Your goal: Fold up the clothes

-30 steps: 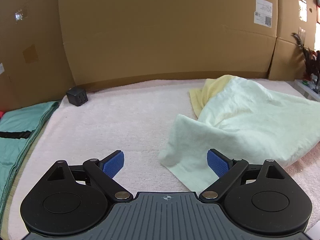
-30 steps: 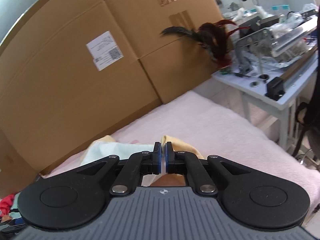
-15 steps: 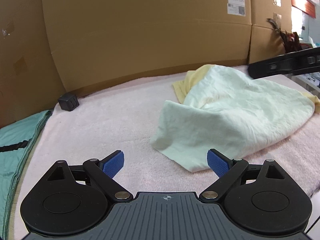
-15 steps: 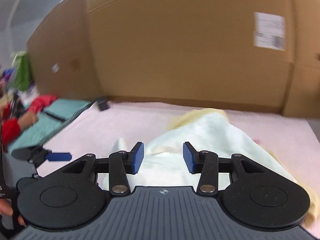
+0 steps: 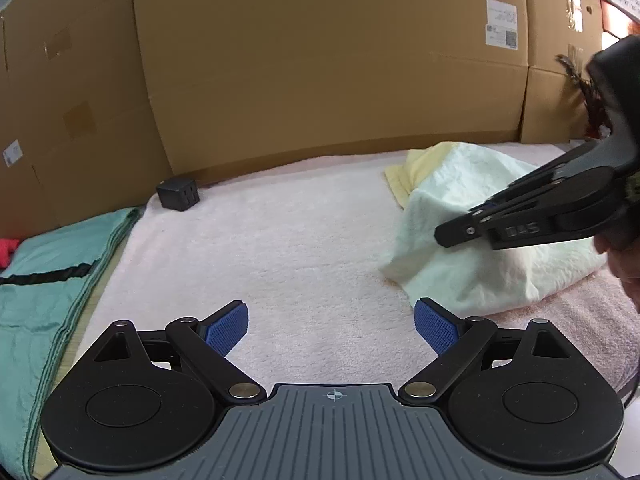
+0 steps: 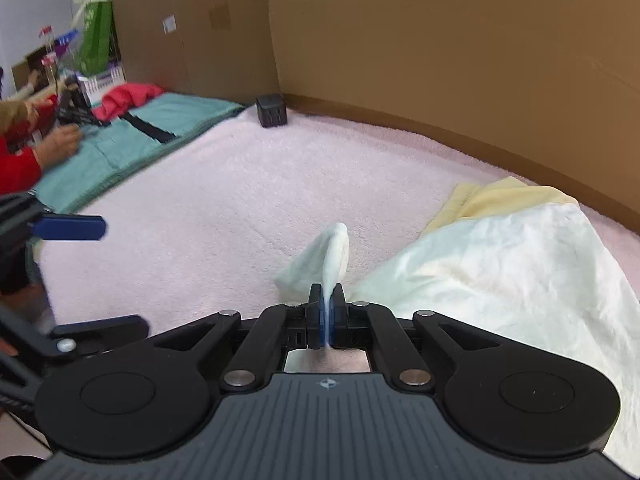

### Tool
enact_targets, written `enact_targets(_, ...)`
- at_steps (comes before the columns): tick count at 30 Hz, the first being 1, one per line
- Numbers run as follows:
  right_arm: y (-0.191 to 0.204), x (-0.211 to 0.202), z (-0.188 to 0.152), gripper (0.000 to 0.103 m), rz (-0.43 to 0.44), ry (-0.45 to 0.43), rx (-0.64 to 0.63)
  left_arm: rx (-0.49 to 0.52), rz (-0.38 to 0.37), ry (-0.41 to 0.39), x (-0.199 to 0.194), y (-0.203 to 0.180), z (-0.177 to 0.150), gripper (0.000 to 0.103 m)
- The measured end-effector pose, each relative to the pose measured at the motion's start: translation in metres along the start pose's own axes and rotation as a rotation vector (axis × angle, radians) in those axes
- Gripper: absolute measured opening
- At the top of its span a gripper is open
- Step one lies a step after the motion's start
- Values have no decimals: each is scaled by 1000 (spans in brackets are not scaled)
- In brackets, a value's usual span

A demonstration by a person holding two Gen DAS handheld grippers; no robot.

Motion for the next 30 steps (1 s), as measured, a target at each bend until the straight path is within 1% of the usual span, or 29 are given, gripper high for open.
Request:
enact_targets(2, 1, -27, -10, 3, 70, -44, 7, 8, -8, -3, 2, -4, 3, 96)
enact_targets(5, 2, -71, -27, 3, 159, -98, -31, 20, -33, -5, 4, -12, 7, 96)
enact_targets(7, 2, -93, -41, 3, 225, -86, -71, 31, -76, -3, 5, -23, 8, 96)
enact_targets(9, 2, -103, -55, 5, 244, -29, -114, 44, -109, 0, 6, -34, 9, 96)
enact_targets(11, -4, -100, -66, 33, 163, 66, -146, 58, -123, 2, 7, -42, 9, 96)
enact_targets(12, -9, -97, -69, 62, 100, 89, -144, 65, -125, 3, 8, -45, 8, 96)
enact_targets(13, -12, -99, -65, 64, 72, 65, -138, 71, -127, 4, 9, -47, 7, 96)
enact_targets(14, -16, -101, -62, 62, 43, 42, -131, 77, -127, 6, 9, -49, 6, 96)
enact_targets(16, -16, -104, -41, 53, 40, -26, -112, 91, -121, 10, 10, -51, 4, 96)
enact_targets(17, -16, -106, -31, 53, 38, -60, -103, 98, -119, 12, 10, -52, 3, 96)
enact_targets(18, -12, -102, -19, 51, 20, -83, -123, 106, -116, 12, 9, -53, 2, 96)
enact_targets(20, -3, -85, 0, 43, -12, -92, -192, 125, -108, 6, 5, -52, -2, 96)
enact_targets(22, 8, -56, 14, 31, -35, -55, -250, 142, -100, 1, 1, -51, -5, 96)
enact_targets(24, 17, -21, 21, 27, -63, 5, -311, 143, -94, -2, -1, -46, -8, 96)
enact_targets(26, 26, 13, 21, 27, -86, 82, -364, 138, -90, -3, -3, -41, -11, 96)
enact_targets(29, 25, 50, 8, 27, -195, 185, -410, 118, -88, -1, -3, -32, -13, 96)
enact_targets(30, 19, 58, 4, 27, -249, 211, -407, 111, -88, 0, -3, -30, -14, 96)
Point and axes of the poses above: each gripper's, at about its wrist camera, not at the fingertips, and x roughly the way its jaws point, y to its left, z to its top, the point moved 7 cm from there along x, roughly the way its jaws point, and after that the axes turned 13 degrees about y, right-handed, at the moved point
